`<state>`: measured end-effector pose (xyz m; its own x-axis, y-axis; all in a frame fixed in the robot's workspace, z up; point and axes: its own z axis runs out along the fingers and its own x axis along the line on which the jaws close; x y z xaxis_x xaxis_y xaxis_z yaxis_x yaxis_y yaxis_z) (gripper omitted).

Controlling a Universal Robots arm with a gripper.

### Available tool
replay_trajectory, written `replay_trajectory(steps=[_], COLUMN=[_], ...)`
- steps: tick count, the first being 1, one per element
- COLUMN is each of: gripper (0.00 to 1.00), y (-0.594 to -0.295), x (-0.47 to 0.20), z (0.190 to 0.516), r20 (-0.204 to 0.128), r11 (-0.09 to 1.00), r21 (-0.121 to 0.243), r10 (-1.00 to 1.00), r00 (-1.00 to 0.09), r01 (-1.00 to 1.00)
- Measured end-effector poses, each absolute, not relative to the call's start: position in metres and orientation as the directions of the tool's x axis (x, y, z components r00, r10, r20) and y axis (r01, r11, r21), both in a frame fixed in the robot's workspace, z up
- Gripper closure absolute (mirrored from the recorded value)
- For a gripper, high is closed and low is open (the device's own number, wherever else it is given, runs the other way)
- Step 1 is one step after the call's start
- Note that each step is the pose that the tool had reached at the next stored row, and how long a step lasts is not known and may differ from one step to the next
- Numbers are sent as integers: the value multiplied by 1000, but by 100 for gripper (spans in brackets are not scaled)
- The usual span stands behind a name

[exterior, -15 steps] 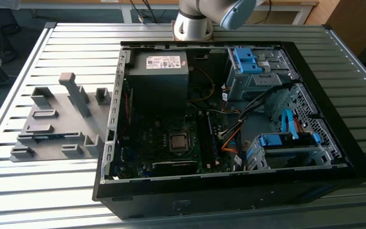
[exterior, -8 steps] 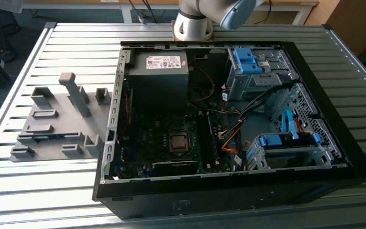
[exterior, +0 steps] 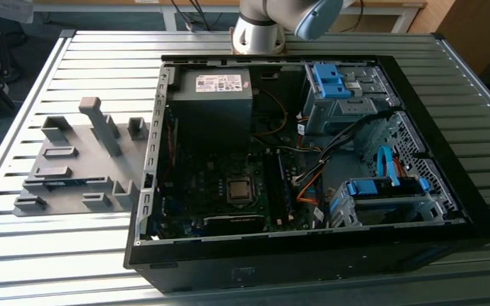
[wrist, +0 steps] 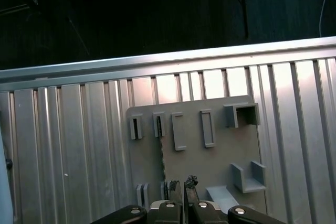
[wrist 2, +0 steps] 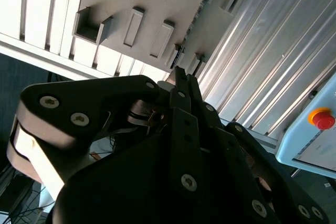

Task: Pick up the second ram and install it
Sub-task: 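Pick up the second ram and move it above second insertion slot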

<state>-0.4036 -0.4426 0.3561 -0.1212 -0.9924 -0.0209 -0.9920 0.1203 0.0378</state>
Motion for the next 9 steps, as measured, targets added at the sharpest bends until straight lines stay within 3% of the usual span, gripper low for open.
replay_trajectory(steps=[9], gripper=[83], y=[-443], x=[-404], z=[353], r20=[-21], r11=[120], r21=[38], r10=[-992], r00=[-121], r01=[-992])
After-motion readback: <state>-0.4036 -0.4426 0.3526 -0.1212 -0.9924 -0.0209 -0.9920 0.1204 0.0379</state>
